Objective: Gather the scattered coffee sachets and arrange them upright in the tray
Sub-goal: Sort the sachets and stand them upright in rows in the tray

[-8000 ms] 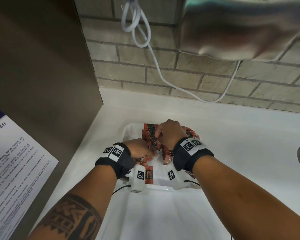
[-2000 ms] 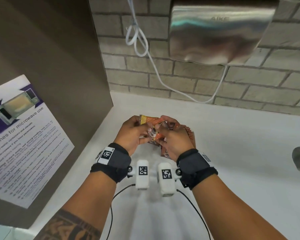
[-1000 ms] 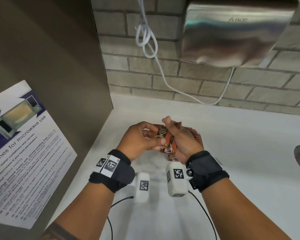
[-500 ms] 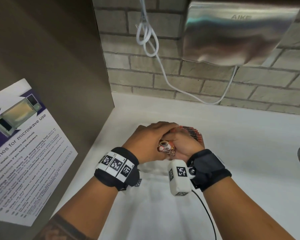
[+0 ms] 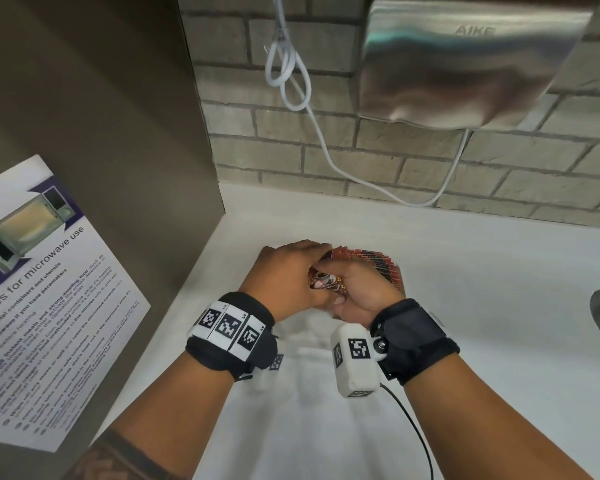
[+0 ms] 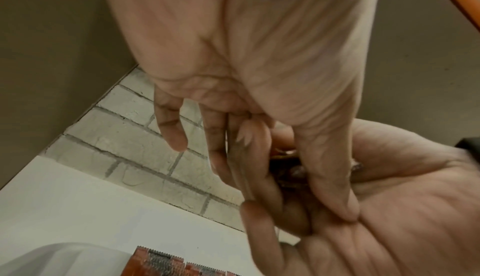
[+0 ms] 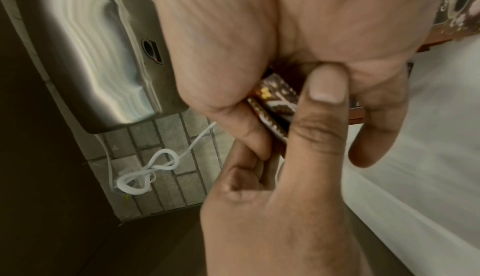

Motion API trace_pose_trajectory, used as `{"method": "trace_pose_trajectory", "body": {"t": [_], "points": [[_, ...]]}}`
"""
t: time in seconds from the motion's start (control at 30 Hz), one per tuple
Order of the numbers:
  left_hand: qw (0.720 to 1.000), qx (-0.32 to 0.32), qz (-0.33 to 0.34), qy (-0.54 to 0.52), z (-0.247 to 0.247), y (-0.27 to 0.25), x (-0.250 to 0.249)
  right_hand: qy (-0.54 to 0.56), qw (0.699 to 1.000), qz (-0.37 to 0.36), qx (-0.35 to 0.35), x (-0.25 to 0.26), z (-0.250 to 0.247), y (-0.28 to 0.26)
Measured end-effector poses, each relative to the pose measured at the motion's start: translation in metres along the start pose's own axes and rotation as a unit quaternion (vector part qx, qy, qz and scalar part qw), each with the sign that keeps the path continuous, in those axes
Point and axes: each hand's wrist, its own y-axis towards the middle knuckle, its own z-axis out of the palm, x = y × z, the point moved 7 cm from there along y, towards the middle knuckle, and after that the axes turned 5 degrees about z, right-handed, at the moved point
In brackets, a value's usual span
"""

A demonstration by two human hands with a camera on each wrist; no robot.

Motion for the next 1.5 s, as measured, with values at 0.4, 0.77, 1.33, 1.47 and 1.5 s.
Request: {"method": "trace_pose_trajectory", "body": {"t": [0.4,0.77,1.33,1.47,1.5], "points": [[0.999,0.016,0.037,-0.024,-0.003,0.000,-0.005,-0.077,0.996,0.044,0.022,-0.002,0.003,-0.006],[0.992,0.033,0.088,-0.082,0.006,-0.001,-0.009,-0.084,0.995,0.050,0.027,-0.002,0.002,-0.005],[0.694,0.001,-0.183,-0.696,0.018,0.003,0.020,-0.160,0.975,-0.145,-0.047,0.030,-0.017,-0.012],[0.688,0.020,-0.121,-0.715,0.017,0.003,0.011,-0.166,0.969,-0.161,-0.086,0.032,-0.024,-0.011],[0.690,0.014,-0.125,-0.712,0.017,0.003,0.014,-0.179,0.964,-0.166,-0.101,0.034,-0.027,-0.011]]}}
